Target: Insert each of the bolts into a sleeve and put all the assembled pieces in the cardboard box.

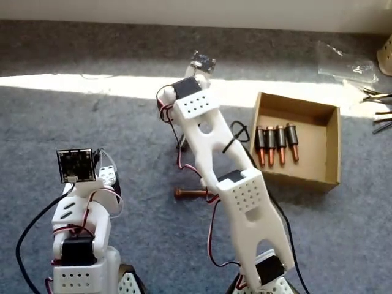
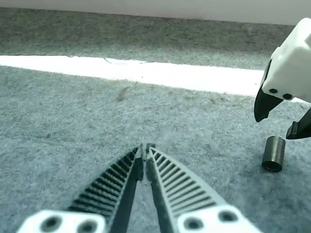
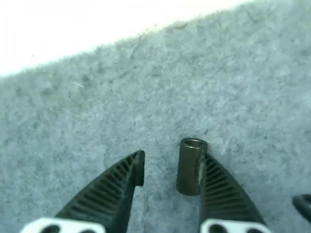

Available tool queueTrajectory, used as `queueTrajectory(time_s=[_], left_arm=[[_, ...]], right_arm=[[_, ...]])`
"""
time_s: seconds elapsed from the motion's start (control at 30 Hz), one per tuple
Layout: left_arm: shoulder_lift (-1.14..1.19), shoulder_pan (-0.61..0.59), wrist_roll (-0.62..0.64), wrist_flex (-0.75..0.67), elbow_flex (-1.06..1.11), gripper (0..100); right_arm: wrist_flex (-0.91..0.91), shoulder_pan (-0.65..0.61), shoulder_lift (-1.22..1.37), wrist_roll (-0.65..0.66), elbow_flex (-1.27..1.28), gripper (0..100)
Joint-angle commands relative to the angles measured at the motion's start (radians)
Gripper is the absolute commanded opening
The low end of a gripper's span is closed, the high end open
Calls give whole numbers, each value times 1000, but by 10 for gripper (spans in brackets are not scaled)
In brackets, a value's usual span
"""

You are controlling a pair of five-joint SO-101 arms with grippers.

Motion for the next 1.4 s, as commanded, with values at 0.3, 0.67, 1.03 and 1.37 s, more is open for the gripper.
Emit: queueTrajectory(time_s=[0.3,0.67,1.03,1.37], left_arm=[[-10,-15,-2,-35,1,34],[-10,-15,-2,-35,-1,34],[-10,-15,-2,-37,4,34],[-10,-13,-2,-37,4,34]], right_arm=[[8,25,22,-137,-13,156],[156,-13,47,-140,-18,156],[154,-44,48,-83,-18,156],[154,1,48,-28,-18,156]])
